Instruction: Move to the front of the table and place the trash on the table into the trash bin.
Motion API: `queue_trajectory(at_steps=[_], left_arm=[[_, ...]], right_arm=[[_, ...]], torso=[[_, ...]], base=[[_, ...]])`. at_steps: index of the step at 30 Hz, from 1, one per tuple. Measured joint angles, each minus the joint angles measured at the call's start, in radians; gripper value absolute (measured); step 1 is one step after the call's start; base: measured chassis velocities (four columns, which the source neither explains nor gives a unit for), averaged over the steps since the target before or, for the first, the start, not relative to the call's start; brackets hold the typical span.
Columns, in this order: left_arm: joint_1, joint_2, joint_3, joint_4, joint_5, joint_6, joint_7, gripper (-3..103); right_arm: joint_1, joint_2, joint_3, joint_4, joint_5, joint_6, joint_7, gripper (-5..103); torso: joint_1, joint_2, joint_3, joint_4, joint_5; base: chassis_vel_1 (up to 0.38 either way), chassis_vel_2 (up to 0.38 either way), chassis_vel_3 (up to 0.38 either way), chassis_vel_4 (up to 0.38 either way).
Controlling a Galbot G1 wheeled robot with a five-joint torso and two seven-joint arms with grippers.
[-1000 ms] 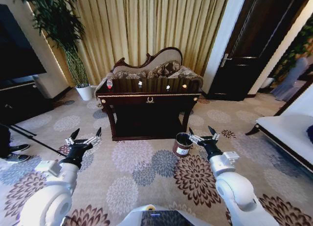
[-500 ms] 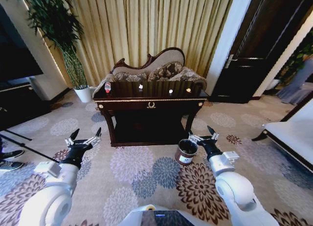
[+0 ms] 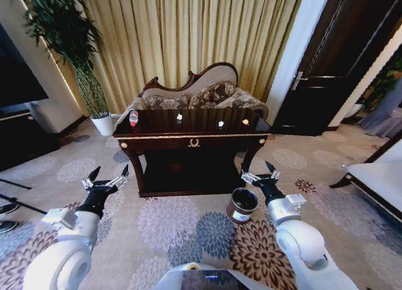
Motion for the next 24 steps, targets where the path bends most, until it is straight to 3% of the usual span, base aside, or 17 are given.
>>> queue_trajectory(at_steps=[24], left_arm=[[0.002, -0.010, 0.028, 0.000, 0.021, -0.006, 0.001, 100]], right_arm=[[0.005, -0.004, -0.010, -0.008, 0.005, 0.012, -0.001, 100]], torso=[[0.000, 0.000, 0.000, 0.0000, 0.0001]], base=[[-0.200, 0.199, 0.200, -0.192]])
